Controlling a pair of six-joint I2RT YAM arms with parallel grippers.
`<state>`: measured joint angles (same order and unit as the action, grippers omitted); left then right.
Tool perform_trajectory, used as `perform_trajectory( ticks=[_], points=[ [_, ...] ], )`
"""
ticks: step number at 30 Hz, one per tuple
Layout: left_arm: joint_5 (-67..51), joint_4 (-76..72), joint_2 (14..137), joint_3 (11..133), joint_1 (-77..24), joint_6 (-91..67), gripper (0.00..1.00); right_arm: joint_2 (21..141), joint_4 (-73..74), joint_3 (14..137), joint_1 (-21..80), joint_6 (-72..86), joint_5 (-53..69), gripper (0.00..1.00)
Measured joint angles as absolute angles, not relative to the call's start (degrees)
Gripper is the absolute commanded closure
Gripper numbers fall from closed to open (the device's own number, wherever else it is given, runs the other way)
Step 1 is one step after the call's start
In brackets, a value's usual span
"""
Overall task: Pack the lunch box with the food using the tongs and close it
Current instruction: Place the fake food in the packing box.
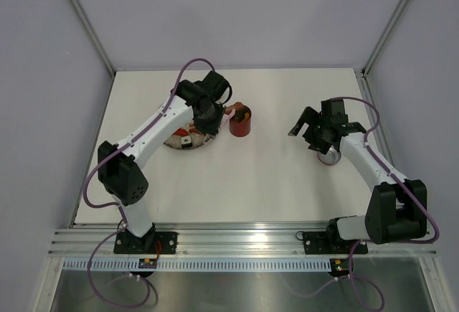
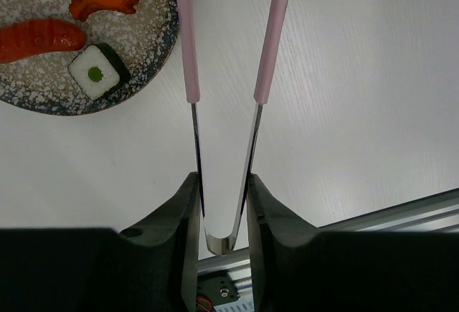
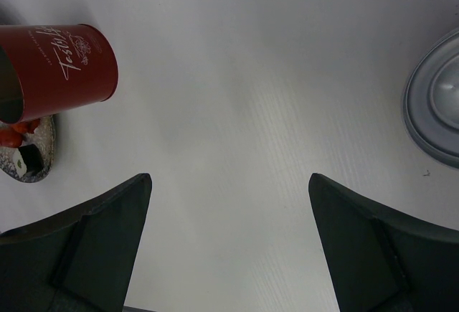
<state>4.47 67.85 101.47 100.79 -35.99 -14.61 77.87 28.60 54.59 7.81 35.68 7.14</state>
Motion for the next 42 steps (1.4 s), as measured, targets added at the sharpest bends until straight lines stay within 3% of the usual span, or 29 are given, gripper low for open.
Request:
perform_trajectory(
  ticks=[15,23,42],
  points=[
    [4.2,68.0,106.0,102.0,-38.1,-15.0,1.0,77.9,28.6,54.6,7.8,35.8,7.1,0.01],
    [4.4,68.1,107.0,103.0,-38.1,-15.0,0.82,77.8,28.6,54.6,7.8,35.8,7.2,0.01],
    [4.3,69.0,107.1,104.1,-38.1,-15.1,0.67,77.4,28.6,54.6,7.8,35.8,7.1,0.0]
  ],
)
